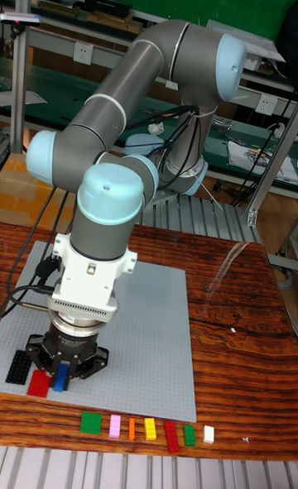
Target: Build with small Lego blocks
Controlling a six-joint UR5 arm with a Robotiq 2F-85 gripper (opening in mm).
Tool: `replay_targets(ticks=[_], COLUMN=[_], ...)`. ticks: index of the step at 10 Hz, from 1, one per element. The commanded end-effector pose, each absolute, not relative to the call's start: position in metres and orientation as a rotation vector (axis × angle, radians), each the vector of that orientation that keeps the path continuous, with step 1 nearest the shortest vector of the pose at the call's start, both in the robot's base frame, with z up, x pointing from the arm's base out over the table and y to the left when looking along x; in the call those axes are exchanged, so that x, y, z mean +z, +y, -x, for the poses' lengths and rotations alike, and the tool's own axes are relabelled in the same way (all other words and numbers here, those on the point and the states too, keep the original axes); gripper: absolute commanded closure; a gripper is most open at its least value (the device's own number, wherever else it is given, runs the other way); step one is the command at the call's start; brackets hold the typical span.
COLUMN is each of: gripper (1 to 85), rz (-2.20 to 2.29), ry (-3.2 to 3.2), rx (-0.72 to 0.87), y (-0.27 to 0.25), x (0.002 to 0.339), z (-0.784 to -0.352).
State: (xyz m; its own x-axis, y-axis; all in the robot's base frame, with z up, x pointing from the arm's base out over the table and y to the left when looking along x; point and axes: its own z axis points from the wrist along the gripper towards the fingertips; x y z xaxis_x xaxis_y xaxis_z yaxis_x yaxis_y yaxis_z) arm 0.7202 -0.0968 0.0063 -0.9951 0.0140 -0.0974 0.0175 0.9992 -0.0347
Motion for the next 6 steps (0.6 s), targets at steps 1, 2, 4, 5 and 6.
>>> replay_targets(ticks=[1, 2, 4, 5, 6], gripper=[56.7, 54.0, 49.3, 49.3, 51.3], rz=[0.047, 0.053, 0.071, 0.064, 0.043], ry=[3.035, 3.03, 3.025, 3.025, 3.034], rx=[-0.008, 0.005, 0.023, 0.023, 0.027], y=[-0.1034, -0.1018, -0.1005, -0.1006, -0.1001], x=[0.0133, 0.0135, 0.0145, 0.0145, 0.0144], z=[-0.7215, -0.7238, -0.7264, -0.7264, -0.7241])
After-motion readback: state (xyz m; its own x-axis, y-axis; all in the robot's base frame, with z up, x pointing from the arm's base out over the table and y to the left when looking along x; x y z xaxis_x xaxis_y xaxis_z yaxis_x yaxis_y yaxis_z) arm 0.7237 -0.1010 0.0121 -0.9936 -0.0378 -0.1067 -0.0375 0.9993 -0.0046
